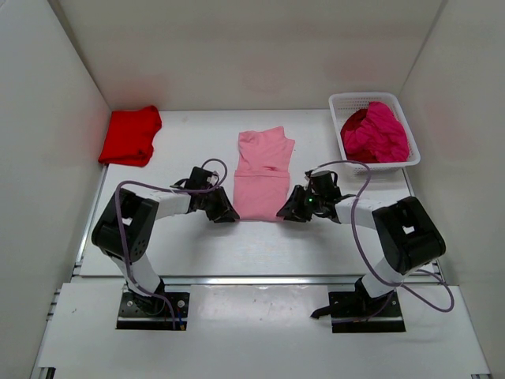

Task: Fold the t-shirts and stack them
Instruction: Grab one side of the 2/3 rectangular tshirt with both arms, then fold the long partially folded tshirt into a neat square

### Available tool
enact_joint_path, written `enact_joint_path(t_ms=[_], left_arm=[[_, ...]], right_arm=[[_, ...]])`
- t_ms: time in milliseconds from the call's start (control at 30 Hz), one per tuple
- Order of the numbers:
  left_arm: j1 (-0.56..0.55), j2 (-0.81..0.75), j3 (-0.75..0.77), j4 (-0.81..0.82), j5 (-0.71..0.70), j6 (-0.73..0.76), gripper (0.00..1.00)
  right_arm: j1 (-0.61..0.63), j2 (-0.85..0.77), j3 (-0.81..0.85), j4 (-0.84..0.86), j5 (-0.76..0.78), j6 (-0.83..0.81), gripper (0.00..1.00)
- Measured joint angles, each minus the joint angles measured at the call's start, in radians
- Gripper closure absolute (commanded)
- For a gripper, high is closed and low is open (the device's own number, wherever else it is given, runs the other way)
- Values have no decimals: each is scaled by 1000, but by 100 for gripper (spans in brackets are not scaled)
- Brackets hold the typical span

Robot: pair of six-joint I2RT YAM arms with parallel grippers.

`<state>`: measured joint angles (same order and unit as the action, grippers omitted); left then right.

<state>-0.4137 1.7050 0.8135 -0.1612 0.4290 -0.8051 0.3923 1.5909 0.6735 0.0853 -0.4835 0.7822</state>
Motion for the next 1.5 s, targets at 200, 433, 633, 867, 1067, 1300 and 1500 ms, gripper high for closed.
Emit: enact_joint_path(t_ms=[200, 433, 633, 867, 1067, 1300, 1500], left_arm=[[6, 5, -20, 12, -19, -11, 92], [-10, -26, -13, -47, -49, 37, 100], [24, -234, -32, -288, -48, 135, 100], [2, -245, 227, -452, -72, 173, 100], [-1, 27, 652, -467, -129, 159, 100], [5, 457, 1224, -529, -212, 142, 100], [8, 694, 1499, -596, -249, 117, 99]], right_arm=[[4, 37, -10, 36, 17, 26, 99], [56, -3, -37, 8, 43, 29, 99], [145, -219, -57, -167, 54, 17, 100], [55, -197, 202, -337, 42, -47, 99], [-83, 65, 555, -367, 43, -123, 100], [-180, 349, 887, -442, 67, -183, 100], [-214, 563, 1152, -524, 79, -228, 100]])
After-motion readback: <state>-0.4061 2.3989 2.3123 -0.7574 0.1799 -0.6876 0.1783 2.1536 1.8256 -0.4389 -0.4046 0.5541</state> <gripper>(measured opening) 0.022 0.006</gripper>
